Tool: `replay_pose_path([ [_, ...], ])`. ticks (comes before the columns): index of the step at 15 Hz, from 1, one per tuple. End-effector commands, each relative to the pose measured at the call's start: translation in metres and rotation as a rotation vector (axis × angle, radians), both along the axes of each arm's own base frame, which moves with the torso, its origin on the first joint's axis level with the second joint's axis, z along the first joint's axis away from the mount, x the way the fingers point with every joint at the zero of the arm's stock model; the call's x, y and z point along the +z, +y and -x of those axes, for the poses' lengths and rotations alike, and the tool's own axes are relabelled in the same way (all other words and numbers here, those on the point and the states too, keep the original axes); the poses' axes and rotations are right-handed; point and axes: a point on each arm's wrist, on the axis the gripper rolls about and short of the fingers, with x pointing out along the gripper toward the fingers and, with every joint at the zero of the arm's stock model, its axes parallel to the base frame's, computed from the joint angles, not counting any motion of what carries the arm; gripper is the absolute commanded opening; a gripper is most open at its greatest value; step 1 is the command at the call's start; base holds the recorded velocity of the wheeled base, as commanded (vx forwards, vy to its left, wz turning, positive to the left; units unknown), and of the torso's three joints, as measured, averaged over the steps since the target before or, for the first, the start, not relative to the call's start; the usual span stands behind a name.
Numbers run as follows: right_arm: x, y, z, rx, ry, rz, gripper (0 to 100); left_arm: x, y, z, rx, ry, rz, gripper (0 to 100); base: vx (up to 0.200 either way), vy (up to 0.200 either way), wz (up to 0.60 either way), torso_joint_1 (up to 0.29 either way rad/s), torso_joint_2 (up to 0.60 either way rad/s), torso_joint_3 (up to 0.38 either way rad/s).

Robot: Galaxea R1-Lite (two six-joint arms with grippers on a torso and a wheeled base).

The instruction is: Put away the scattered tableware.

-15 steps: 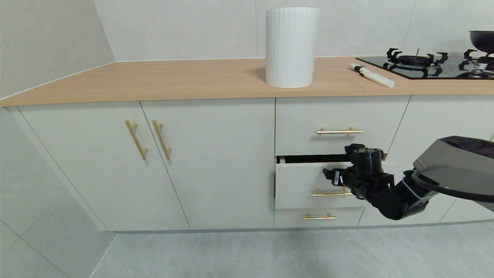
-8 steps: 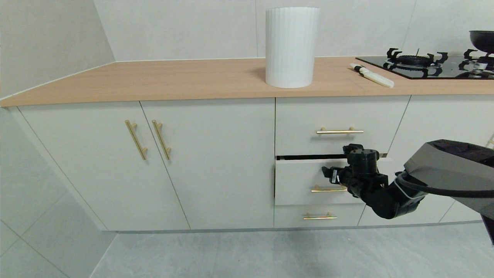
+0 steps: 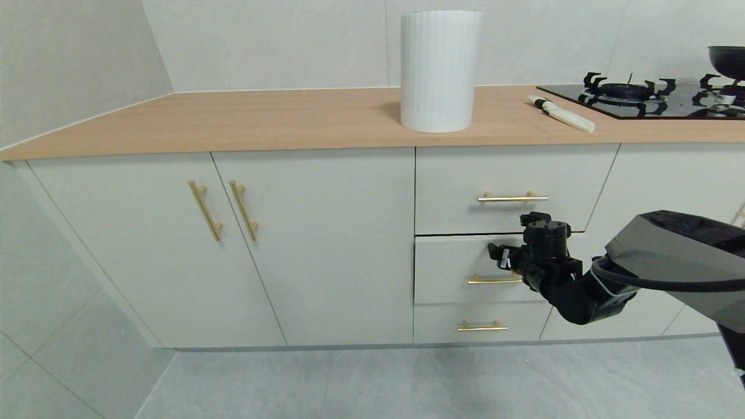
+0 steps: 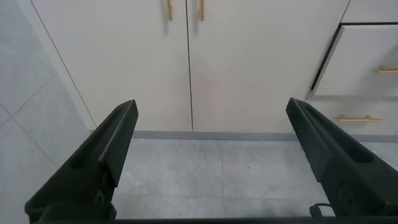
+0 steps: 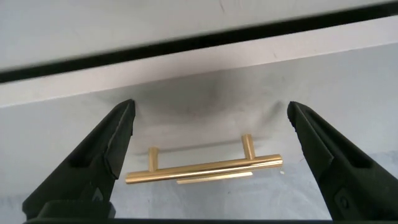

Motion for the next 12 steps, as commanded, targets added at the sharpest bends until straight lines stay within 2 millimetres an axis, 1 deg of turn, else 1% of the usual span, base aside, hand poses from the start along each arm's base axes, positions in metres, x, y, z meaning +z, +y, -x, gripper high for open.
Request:
replay_pose_path([
  [1, -0.0028, -0.0006, -0.0067, -0.015, -0.011, -0.003, 100, 0.0001, 0.0000, -0.0001, 0.001, 0.001, 0.001, 100, 0.000, 0.000, 0.00, 0.000, 0.00, 0.000],
  [4, -0.0019, -0.0026, -0.0122, -0.045, -0.030, -0.010, 100, 0.0001, 0.0000, -0.0001, -0.001, 0.001, 0.001, 100, 0.000, 0.000, 0.00, 0.000, 0.00, 0.000],
  [12, -0.0009, -0.0036, -0.0137, -0.049, -0.034, -0.013, 100, 0.0001, 0.0000, -0.0001, 0.001, 0.001, 0.001, 100, 0.000, 0.000, 0.00, 0.000, 0.00, 0.000],
])
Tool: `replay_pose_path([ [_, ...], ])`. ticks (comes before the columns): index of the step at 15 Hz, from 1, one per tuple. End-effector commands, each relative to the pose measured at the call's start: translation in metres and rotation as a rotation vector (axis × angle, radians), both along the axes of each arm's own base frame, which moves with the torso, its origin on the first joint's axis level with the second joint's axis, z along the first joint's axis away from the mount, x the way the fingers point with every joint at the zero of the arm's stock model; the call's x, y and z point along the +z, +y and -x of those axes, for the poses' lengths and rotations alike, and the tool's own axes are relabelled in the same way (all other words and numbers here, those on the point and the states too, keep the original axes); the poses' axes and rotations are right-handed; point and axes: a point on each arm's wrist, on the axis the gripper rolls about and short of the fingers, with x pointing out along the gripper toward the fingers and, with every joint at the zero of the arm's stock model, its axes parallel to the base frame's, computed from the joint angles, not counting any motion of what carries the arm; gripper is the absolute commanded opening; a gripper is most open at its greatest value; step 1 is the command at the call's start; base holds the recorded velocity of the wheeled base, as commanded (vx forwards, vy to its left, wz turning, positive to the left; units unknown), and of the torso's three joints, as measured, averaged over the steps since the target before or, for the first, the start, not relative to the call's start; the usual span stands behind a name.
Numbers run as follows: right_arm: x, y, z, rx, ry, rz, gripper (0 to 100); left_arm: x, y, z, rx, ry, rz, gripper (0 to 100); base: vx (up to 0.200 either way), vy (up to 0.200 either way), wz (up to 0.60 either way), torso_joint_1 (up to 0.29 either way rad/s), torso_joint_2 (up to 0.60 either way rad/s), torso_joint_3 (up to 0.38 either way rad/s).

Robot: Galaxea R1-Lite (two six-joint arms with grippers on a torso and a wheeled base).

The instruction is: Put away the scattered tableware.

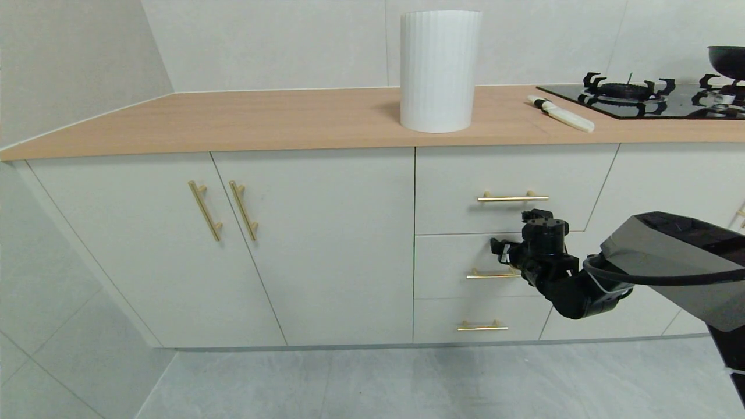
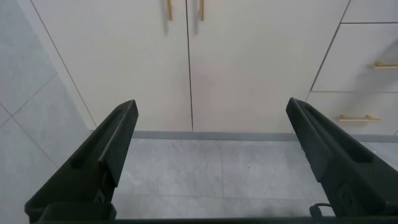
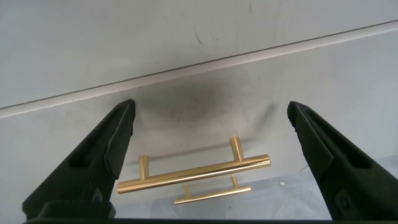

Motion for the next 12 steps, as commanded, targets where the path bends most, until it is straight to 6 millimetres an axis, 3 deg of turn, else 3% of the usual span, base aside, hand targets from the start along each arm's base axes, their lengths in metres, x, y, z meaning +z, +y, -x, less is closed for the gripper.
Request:
replay_pose_path([
  [1, 0.001, 0.000, 0.000, -0.001, -0.003, -0.001, 100, 0.000, 0.000, 0.000, 0.001, 0.001, 0.001, 100, 0.000, 0.000, 0.00, 0.000, 0.00, 0.000],
  [4, 0.004, 0.000, 0.003, 0.000, -0.002, -0.001, 100, 0.000, 0.000, 0.000, 0.001, 0.001, 0.001, 100, 0.000, 0.000, 0.00, 0.000, 0.00, 0.000],
  [7, 0.034, -0.003, 0.027, 0.008, -0.010, 0.004, 100, 0.000, 0.000, 0.000, 0.001, 0.001, 0.001, 100, 0.000, 0.000, 0.00, 0.000, 0.00, 0.000],
  [12, 0.117, -0.018, 0.134, 0.047, -0.092, -0.003, 100, 0.000, 0.000, 0.000, 0.001, 0.001, 0.001, 100, 0.000, 0.000, 0.00, 0.000, 0.00, 0.000],
])
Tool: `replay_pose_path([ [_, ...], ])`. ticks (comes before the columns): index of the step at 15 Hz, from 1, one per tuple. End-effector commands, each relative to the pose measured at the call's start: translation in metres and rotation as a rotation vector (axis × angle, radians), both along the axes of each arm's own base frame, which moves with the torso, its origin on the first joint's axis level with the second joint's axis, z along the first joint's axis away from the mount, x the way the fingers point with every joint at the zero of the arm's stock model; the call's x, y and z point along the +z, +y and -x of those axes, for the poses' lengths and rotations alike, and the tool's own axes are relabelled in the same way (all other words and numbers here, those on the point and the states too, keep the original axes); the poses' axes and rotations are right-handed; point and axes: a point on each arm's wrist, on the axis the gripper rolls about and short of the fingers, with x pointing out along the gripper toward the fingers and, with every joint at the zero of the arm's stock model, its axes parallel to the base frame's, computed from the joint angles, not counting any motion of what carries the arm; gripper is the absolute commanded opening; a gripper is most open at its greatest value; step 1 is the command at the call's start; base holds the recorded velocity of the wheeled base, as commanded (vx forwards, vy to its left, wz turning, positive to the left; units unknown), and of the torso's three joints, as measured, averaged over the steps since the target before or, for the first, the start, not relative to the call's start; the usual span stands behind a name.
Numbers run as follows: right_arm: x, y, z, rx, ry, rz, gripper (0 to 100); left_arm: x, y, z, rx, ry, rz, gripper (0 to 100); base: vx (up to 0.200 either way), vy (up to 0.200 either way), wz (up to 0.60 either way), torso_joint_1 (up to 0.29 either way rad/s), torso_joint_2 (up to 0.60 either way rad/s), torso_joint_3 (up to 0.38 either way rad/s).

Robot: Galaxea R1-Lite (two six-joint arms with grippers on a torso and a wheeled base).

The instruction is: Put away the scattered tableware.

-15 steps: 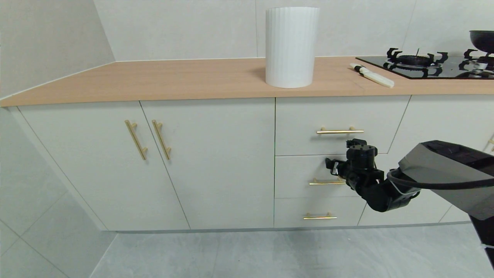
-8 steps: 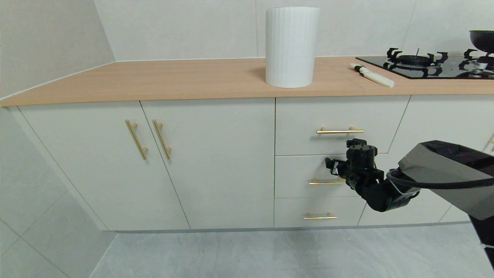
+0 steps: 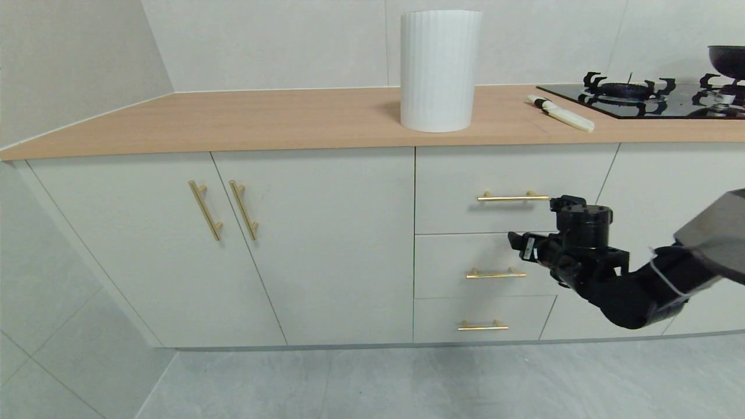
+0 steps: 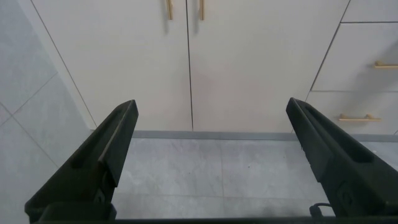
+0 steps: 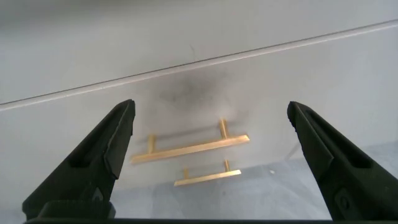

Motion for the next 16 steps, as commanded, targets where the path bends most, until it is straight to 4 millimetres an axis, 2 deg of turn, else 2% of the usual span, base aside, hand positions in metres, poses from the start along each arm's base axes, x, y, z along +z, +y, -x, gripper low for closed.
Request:
replay_pose_path([
  [1, 0.069, -0.014, 0.088, 0.027, -0.127, -0.021, 100, 0.000, 0.000, 0.000, 0.001, 0.001, 0.000, 100, 0.000, 0.000, 0.00, 0.000, 0.00, 0.000],
  [2, 0.085, -0.017, 0.119, 0.033, -0.173, -0.014, 100, 0.000, 0.000, 0.000, 0.001, 0.001, 0.000, 100, 0.000, 0.000, 0.00, 0.000, 0.00, 0.000],
  [3, 0.095, -0.022, 0.140, 0.037, -0.208, 0.003, 100, 0.000, 0.000, 0.000, -0.001, 0.001, 0.000, 100, 0.000, 0.000, 0.00, 0.000, 0.00, 0.000],
  [5, 0.116, -0.044, 0.200, 0.020, -0.321, 0.080, 100, 0.000, 0.000, 0.000, 0.001, 0.001, 0.000, 100, 0.000, 0.000, 0.00, 0.000, 0.00, 0.000],
  [7, 0.122, -0.057, 0.235, 0.015, -0.390, 0.127, 100, 0.000, 0.000, 0.000, -0.001, 0.001, 0.000, 100, 0.000, 0.000, 0.00, 0.000, 0.00, 0.000],
  [8, 0.123, -0.071, 0.268, 0.003, -0.423, 0.178, 100, 0.000, 0.000, 0.000, 0.001, 0.001, 0.000, 100, 0.000, 0.000, 0.00, 0.000, 0.00, 0.000],
  [9, 0.122, -0.076, 0.279, -0.006, -0.427, 0.191, 100, 0.000, 0.000, 0.000, -0.001, 0.001, 0.000, 100, 0.000, 0.000, 0.00, 0.000, 0.00, 0.000],
  [10, 0.120, -0.089, 0.302, -0.071, -0.411, 0.218, 100, 0.000, 0.000, 0.000, 0.001, 0.001, 0.000, 100, 0.000, 0.000, 0.00, 0.000, 0.00, 0.000],
  [12, 0.113, -0.101, 0.337, -0.116, -0.409, 0.240, 100, 0.000, 0.000, 0.000, 0.001, 0.001, 0.000, 100, 0.000, 0.000, 0.00, 0.000, 0.00, 0.000],
  [16, 0.074, -0.113, 0.401, -0.170, -0.388, 0.271, 100, 0.000, 0.000, 0.000, -0.001, 0.001, 0.000, 100, 0.000, 0.000, 0.00, 0.000, 0.00, 0.000],
])
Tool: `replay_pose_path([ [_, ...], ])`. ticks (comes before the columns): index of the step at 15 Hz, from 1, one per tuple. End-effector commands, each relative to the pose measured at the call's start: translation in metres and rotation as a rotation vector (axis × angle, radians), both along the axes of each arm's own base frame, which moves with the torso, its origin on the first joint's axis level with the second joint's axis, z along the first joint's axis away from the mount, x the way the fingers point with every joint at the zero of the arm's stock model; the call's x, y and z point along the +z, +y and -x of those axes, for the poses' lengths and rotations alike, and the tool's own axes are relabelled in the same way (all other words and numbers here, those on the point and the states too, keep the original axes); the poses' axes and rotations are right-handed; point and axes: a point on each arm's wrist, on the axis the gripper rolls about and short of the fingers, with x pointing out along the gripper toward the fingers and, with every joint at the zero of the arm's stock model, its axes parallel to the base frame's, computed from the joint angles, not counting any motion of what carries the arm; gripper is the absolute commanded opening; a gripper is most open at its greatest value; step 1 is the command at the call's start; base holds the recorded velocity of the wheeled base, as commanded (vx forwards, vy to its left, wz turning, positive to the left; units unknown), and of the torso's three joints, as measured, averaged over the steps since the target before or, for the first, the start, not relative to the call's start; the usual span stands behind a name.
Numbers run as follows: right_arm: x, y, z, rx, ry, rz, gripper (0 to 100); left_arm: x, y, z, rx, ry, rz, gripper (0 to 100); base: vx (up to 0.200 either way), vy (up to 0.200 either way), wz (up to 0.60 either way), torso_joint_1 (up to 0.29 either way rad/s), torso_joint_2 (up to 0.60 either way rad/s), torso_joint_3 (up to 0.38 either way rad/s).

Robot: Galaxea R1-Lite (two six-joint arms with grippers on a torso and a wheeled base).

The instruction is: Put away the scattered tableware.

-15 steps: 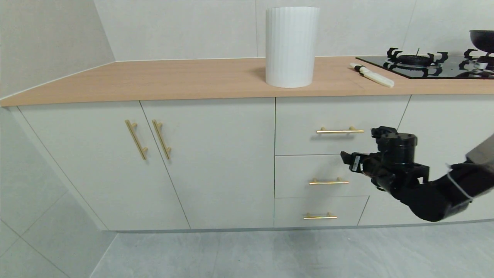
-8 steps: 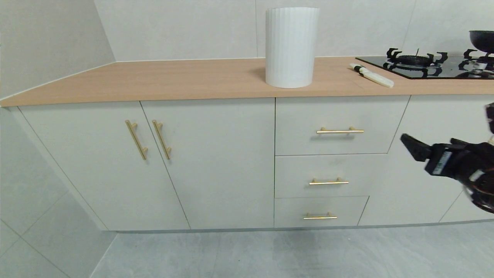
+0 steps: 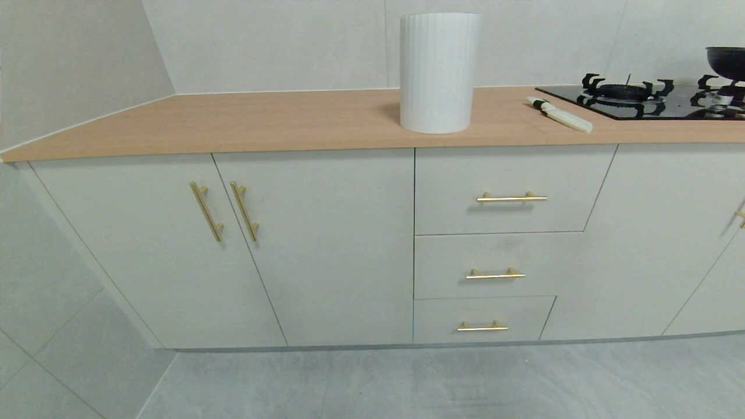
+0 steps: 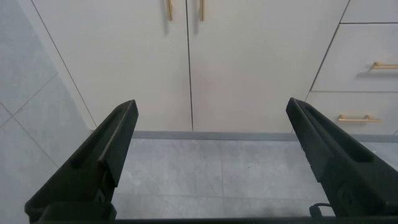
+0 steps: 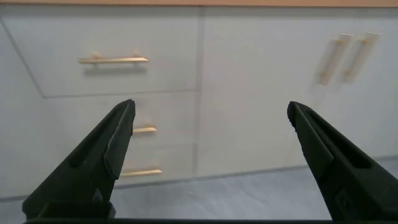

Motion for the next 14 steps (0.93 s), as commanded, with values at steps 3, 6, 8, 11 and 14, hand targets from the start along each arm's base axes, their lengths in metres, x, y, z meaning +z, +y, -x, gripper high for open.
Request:
replay_pose_path([
  [3, -0.039, -0.011, 0.067, -0.097, -0.087, -0.004, 100, 0.000, 0.000, 0.000, 0.001, 0.001, 0.000, 100, 0.000, 0.000, 0.00, 0.000, 0.00, 0.000],
  [6, -0.043, -0.009, 0.066, -0.145, -0.075, 0.003, 100, 0.000, 0.000, 0.000, 0.001, 0.001, 0.000, 100, 0.000, 0.000, 0.00, 0.000, 0.00, 0.000],
  [8, -0.056, -0.005, 0.074, -0.202, -0.089, 0.015, 100, 0.000, 0.000, 0.000, 0.001, 0.001, 0.000, 100, 0.000, 0.000, 0.00, 0.000, 0.00, 0.000],
  [11, -0.073, -0.003, 0.068, -0.127, -0.052, 0.021, 100, 0.000, 0.000, 0.000, 0.001, 0.001, 0.000, 100, 0.000, 0.000, 0.00, 0.000, 0.00, 0.000],
  [14, -0.098, 0.002, 0.054, 0.112, -0.019, -0.017, 100, 0.000, 0.000, 0.000, 0.001, 0.001, 0.000, 100, 0.000, 0.000, 0.00, 0.000, 0.00, 0.000],
])
